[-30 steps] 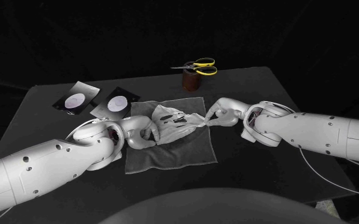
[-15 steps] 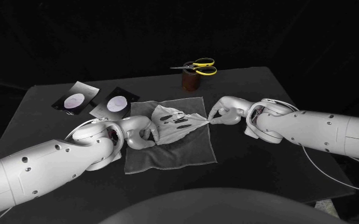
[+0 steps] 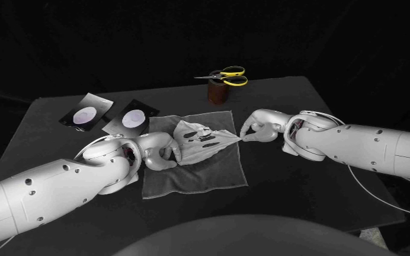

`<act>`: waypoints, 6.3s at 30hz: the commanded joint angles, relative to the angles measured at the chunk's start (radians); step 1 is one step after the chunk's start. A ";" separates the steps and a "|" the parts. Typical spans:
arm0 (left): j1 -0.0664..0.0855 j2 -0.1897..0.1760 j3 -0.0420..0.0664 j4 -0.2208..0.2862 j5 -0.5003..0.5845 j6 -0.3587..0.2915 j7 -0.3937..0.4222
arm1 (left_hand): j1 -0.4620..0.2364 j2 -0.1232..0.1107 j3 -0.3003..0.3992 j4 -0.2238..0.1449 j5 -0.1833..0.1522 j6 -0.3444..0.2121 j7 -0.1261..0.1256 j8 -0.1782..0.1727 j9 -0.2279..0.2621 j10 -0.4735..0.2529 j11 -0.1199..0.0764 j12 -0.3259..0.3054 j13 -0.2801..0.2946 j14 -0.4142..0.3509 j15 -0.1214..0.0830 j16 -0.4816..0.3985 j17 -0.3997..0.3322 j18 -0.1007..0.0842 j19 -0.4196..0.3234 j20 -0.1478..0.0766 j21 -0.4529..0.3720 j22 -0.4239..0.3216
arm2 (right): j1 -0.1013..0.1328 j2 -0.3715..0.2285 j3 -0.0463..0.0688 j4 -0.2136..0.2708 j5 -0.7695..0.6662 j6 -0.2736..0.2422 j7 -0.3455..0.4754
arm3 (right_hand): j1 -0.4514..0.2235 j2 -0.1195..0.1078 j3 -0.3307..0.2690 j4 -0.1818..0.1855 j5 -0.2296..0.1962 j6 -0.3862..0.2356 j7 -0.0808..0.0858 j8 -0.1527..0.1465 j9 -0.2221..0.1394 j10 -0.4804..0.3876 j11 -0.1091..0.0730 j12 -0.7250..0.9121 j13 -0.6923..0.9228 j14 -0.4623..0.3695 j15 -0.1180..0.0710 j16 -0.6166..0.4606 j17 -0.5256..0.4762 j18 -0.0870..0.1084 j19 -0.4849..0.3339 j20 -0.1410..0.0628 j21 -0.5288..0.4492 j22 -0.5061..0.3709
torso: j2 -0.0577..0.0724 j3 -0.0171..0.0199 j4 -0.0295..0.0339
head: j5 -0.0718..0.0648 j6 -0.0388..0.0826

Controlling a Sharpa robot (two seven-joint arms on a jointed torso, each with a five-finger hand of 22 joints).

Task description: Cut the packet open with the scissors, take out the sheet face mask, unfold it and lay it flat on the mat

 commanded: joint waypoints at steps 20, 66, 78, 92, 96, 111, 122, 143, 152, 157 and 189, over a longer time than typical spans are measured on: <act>-0.004 0.001 -0.005 -0.011 -0.004 0.057 -0.034 | -0.005 0.004 0.004 0.003 -0.004 0.010 0.004 -0.006 -0.004 0.005 -0.003 0.006 0.003 0.050 -0.005 0.002 0.095 -0.005 -0.004 -0.002 0.000 0.000 | -0.003 -0.030 -0.001 0.002 -0.125 -0.047 -0.060 | -0.003 -0.020 -0.002 -0.004 0.004 0.000 -0.006 0.032 0.058 0.092 -0.007 -0.025 0.236 0.100 -0.007 0.000 0.256 0.011 -0.014 -0.004 -0.022 -0.005 | 0.000 -0.0013 0.0015 | -0.015 0.000; -0.004 0.002 -0.005 -0.001 0.006 0.055 -0.019 | -0.001 0.008 0.006 0.002 -0.004 0.022 0.001 -0.004 -0.006 0.002 -0.005 0.007 0.006 0.048 -0.007 0.001 0.090 -0.004 -0.007 -0.003 -0.002 -0.003 | -0.052 -0.033 -0.001 0.244 -0.248 -0.299 -0.603 | -0.178 -0.194 -0.304 0.340 0.131 -0.027 -0.013 0.075 0.106 0.087 -0.015 -0.065 0.210 0.101 -0.016 0.000 0.257 0.007 0.023 -0.012 -0.017 0.009 | 0.000 -0.0013 0.0015 | -0.021 0.000; -0.004 0.001 -0.005 0.000 0.010 0.060 -0.021 | -0.001 0.008 0.006 0.002 -0.004 0.022 0.001 -0.004 -0.006 0.002 -0.005 0.007 0.006 0.048 -0.007 0.001 0.090 -0.004 -0.007 -0.003 -0.002 -0.003 | -0.055 -0.001 -0.001 0.227 -0.298 -0.258 -0.630 | -0.044 -0.182 -0.436 0.462 0.125 -0.052 -0.021 0.149 0.146 0.086 -0.022 -0.071 0.208 0.100 -0.022 -0.002 0.254 0.008 0.024 -0.017 -0.029 0.010 | 0.000 -0.0012 0.0016 | -0.018 0.000; -0.004 -0.001 -0.005 0.001 0.011 0.060 -0.022 | -0.001 0.008 0.006 0.003 -0.004 0.023 0.001 -0.004 -0.006 0.003 -0.005 0.008 0.007 0.047 -0.007 0.000 0.089 -0.004 -0.008 -0.003 -0.003 -0.003 | -0.056 0.019 -0.001 0.208 -0.310 -0.220 -0.638 | 0.089 -0.159 -0.451 0.457 0.152 -0.059 -0.030 0.188 0.160 0.086 -0.030 -0.070 0.210 0.100 -0.028 -0.003 0.253 0.008 0.025 -0.020 -0.037 0.011 | 0.000 -0.0013 0.0010 | -0.018 0.000; -0.004 0.000 -0.005 0.001 0.011 0.061 -0.023 | -0.001 0.008 0.006 0.003 -0.004 0.023 0.001 -0.004 -0.006 0.003 -0.005 0.008 0.007 0.047 -0.007 0.000 0.089 -0.004 -0.008 -0.003 -0.003 -0.003 | -0.056 0.022 -0.001 0.206 -0.311 -0.208 -0.636 | 0.138 -0.152 -0.429 0.443 0.158 -0.061 -0.034 0.191 0.157 0.086 -0.033 -0.069 0.210 0.099 -0.031 -0.004 0.251 0.008 0.024 -0.020 -0.039 0.012 | 0.000 -0.0006 0.0012 | -0.019 0.000; -0.004 -0.001 -0.005 0.000 0.013 0.064 -0.026 | -0.002 0.009 0.005 0.004 -0.004 0.024 0.001 -0.005 -0.008 0.000 -0.005 0.008 0.006 0.046 -0.007 0.000 0.087 -0.004 -0.009 -0.003 -0.003 -0.003 | -0.058 0.014 -0.002 0.211 -0.286 -0.247 -0.595 | 0.074 -0.253 0.122 0.321 0.413 -0.096 -0.029 0.267 0.183 0.090 -0.034 -0.058 0.220 0.101 -0.032 -0.001 0.256 0.005 0.035 -0.027 -0.023 0.042 | 0.000 0.0002 0.0001 | -0.022 0.000; -0.004 -0.001 -0.005 0.000 0.014 0.069 -0.028 | -0.002 0.009 0.005 0.004 -0.004 0.024 0.001 -0.005 -0.008 0.000 -0.005 0.007 0.006 0.046 -0.007 0.000 0.087 -0.004 -0.009 -0.003 -0.003 -0.003 | -0.058 0.004 -0.002 0.209 -0.269 -0.268 -0.577 | -0.025 -0.239 0.269 0.211 0.390 -0.110 -0.023 0.292 0.197 0.090 -0.028 -0.058 0.220 0.101 -0.028 -0.002 0.255 0.004 0.036 -0.029 -0.010 0.062 | 0.000 -0.0001 0.0007 | -0.024 0.000; -0.004 0.000 -0.005 -0.001 0.015 0.078 -0.030 | -0.001 0.010 0.006 0.003 -0.004 0.024 0.001 -0.007 -0.010 -0.002 -0.005 0.007 0.005 0.046 -0.007 -0.001 0.087 -0.004 -0.010 -0.003 -0.004 -0.004 | -0.052 0.008 0.000 0.135 -0.179 -0.240 -0.544 | -0.064 -0.202 0.313 0.143 0.306 -0.116 -0.020 0.299 0.198 0.091 -0.025 -0.056 0.222 0.101 -0.026 -0.002 0.256 0.004 0.034 -0.029 -0.006 0.073 | 0.000 -0.0008 0.0006 | -0.028 0.000; -0.004 0.000 -0.005 -0.001 0.016 0.083 -0.030 | -0.001 0.010 0.006 0.003 -0.004 0.025 0.001 -0.007 -0.010 -0.002 -0.005 0.007 0.006 0.046 -0.007 -0.001 0.087 -0.004 -0.011 -0.003 -0.004 -0.004 | -0.049 0.007 0.000 0.122 -0.139 -0.239 -0.515 | -0.109 -0.211 0.254 0.139 0.291 -0.189 0.007 0.253 0.178 0.083 -0.001 -0.097 0.198 0.096 -0.006 -0.015 0.238 0.009 0.010 -0.015 -0.052 0.059 | 0.000 -0.0001 0.0008 | -0.030 0.000; -0.004 0.000 -0.005 -0.001 0.017 0.083 -0.030 | -0.001 0.010 0.006 0.003 -0.004 0.025 0.001 -0.007 -0.010 -0.002 -0.005 0.007 0.006 0.046 -0.007 -0.001 0.087 -0.004 -0.011 -0.003 -0.004 -0.004 | -0.048 0.000 0.000 0.127 -0.107 -0.238 -0.485 | -0.136 -0.221 0.192 0.148 0.306 -0.253 0.043 0.187 0.142 0.074 0.030 -0.127 0.181 0.089 0.020 -0.030 0.219 0.015 -0.013 0.005 -0.102 0.041 | 0.000 -0.0001 0.0006 | -0.028 0.000; 0.003 -0.045 0.023 0.043 0.350 -0.016 0.266 | -0.016 -0.054 0.005 -0.004 -0.004 -0.034 0.021 -0.023 -0.040 -0.235 0.026 -0.240 -0.266 -0.224 0.023 -0.206 -0.361 0.078 -0.299 0.026 -0.347 -0.320 | -0.011 -0.050 0.008 0.141 0.037 -0.277 -0.378 | -0.075 -0.154 0.179 0.127 0.246 -0.223 0.043 0.155 0.111 0.072 0.031 -0.126 0.178 0.089 0.021 -0.031 0.217 0.019 -0.002 0.014 -0.117 0.032 | 0.001 -0.0001 -0.0001 | -0.034 0.000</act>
